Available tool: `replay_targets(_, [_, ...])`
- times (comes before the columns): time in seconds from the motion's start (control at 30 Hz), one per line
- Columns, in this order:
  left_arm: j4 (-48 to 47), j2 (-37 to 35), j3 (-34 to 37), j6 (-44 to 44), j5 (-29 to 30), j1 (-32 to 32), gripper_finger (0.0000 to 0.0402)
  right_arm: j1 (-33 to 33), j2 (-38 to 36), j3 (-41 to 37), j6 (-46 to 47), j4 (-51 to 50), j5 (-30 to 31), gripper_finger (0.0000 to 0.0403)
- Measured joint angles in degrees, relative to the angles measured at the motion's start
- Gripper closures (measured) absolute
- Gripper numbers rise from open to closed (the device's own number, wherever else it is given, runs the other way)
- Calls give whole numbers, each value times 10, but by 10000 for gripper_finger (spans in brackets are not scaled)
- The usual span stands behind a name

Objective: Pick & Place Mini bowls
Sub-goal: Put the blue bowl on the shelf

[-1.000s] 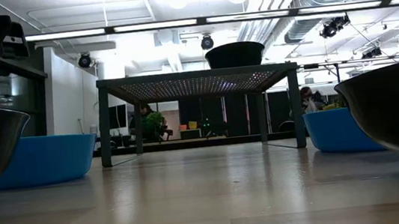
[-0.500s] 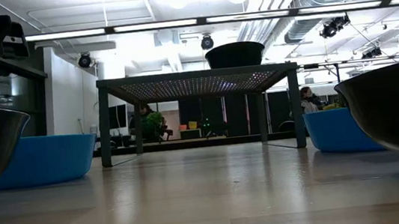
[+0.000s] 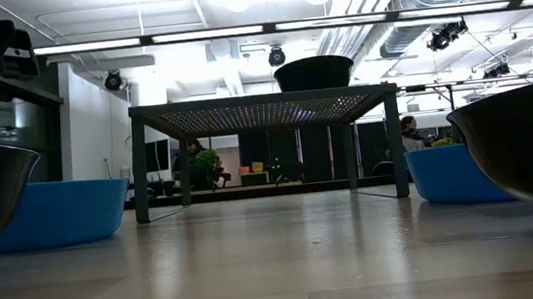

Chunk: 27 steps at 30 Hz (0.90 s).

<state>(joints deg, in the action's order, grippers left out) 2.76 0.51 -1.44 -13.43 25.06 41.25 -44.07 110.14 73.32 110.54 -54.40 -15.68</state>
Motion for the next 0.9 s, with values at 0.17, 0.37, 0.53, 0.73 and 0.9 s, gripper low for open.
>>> replay_targets(0.17, [0, 0, 0, 0, 0, 0, 335, 0, -16, 0, -18, -21, 0, 392])
replay_targets(0.37, [0, 0, 0, 0, 0, 0, 335, -1, -19, 0, -72, -24, -19, 400])
replay_targets(0.53, [0, 0, 0, 0, 0, 0, 335, -7, -20, 0, -131, -29, -36, 401])
replay_targets(0.73, [0, 0, 0, 0, 0, 0, 335, -15, -44, 0, -179, -50, -38, 402])
replay_targets(0.9, [0, 0, 0, 0, 0, 0, 335, -27, -87, 1, -207, -86, 8, 402])
